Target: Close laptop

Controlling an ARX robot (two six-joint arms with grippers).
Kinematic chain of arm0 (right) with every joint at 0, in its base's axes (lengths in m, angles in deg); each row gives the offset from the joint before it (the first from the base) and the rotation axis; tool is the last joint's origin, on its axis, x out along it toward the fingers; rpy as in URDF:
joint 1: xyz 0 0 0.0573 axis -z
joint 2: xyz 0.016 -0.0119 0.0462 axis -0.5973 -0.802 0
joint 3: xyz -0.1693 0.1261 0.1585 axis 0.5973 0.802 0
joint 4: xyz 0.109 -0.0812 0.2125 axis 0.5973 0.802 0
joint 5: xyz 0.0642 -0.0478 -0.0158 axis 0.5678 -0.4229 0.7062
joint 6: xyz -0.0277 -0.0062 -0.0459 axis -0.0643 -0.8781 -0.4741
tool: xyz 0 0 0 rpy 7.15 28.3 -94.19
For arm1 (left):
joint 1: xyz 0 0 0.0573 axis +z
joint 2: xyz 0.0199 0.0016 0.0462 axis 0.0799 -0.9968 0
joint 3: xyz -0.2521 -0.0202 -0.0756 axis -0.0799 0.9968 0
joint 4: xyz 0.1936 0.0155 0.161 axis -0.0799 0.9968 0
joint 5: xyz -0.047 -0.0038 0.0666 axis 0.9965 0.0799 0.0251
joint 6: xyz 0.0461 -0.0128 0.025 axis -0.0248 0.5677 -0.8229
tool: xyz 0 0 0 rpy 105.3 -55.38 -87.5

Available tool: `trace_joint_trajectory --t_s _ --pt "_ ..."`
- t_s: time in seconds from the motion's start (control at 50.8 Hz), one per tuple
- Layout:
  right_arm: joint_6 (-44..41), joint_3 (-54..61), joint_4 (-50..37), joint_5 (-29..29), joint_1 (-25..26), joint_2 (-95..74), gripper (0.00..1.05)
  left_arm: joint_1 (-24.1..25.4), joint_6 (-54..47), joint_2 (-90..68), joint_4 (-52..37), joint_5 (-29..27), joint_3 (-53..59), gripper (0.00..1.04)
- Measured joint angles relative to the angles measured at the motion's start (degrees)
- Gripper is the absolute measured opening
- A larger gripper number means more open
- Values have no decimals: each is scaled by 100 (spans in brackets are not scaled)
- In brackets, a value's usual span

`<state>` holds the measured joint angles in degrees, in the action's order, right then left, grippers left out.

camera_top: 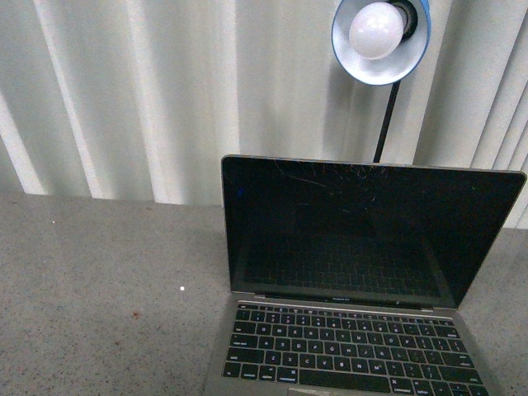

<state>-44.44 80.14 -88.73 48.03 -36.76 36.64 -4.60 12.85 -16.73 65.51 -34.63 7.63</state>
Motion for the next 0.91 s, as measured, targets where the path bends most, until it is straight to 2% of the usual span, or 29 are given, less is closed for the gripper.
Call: trace_joint_trajectory --t_s 0.905 --pt "0 0 0 0 0 0 97 0 0 0 0 0 2 98"
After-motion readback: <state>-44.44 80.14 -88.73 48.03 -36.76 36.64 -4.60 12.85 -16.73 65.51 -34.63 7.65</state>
